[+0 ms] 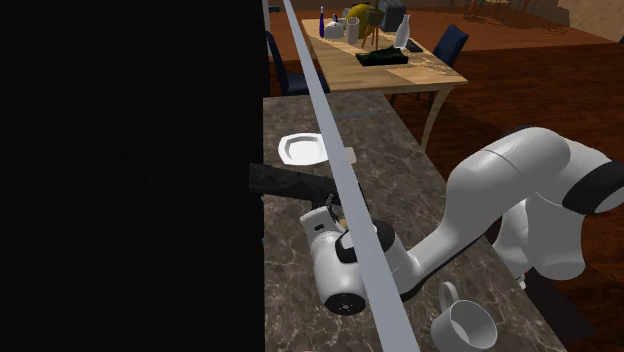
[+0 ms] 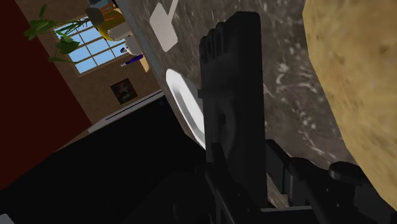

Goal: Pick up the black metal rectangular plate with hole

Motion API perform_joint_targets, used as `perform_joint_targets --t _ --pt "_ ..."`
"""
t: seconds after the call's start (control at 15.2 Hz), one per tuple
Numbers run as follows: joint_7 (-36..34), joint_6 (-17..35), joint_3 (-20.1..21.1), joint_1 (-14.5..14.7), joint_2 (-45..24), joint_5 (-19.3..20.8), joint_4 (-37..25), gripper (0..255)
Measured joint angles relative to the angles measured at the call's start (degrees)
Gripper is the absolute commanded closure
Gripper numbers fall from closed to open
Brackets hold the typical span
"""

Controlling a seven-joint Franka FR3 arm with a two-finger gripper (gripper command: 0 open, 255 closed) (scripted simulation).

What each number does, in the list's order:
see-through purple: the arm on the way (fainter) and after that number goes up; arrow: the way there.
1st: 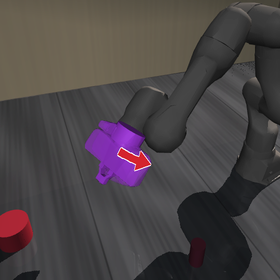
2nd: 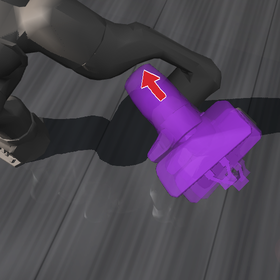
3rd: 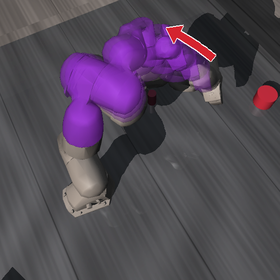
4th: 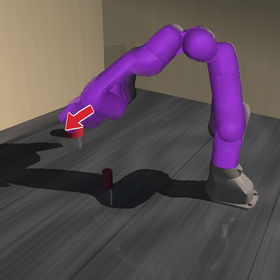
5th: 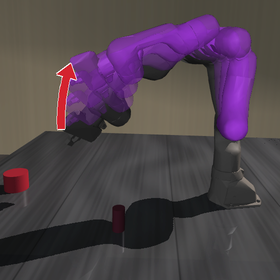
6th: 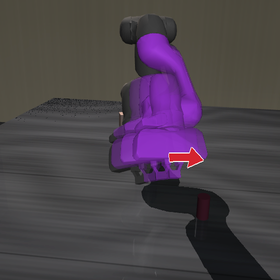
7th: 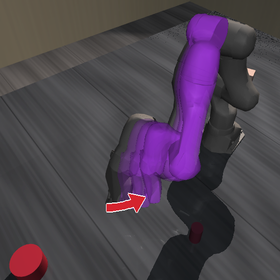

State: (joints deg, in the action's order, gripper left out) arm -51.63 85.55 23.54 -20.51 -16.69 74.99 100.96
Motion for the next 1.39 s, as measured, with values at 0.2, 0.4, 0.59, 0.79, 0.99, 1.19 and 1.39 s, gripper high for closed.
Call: perform_joint_targets --t 0.2,0.4,0.59,0.79,0.99,1.19,1.39 --pt "-0.1 0.0 0.0 0.0 -0.1 0.0 0.0 255" --pt "-0.1 0.0 0.0 0.0 -0.1 0.1 -0.1 255" --pt "0.2 -0.1 0.0 0.0 -0.1 0.0 -0.2 255" --pt "1.7 -0.6 0.1 0.0 0.3 -0.4 -1.0 255" --pt "3.4 -1.2 0.3 0.1 1.3 -0.7 -1.9 255" --pt "5.0 -1.8 0.4 0.2 2.0 -1.2 -2.9 255" --pt "6.6 -2.3 0.4 0.3 2.5 -1.1 -4.2 255"
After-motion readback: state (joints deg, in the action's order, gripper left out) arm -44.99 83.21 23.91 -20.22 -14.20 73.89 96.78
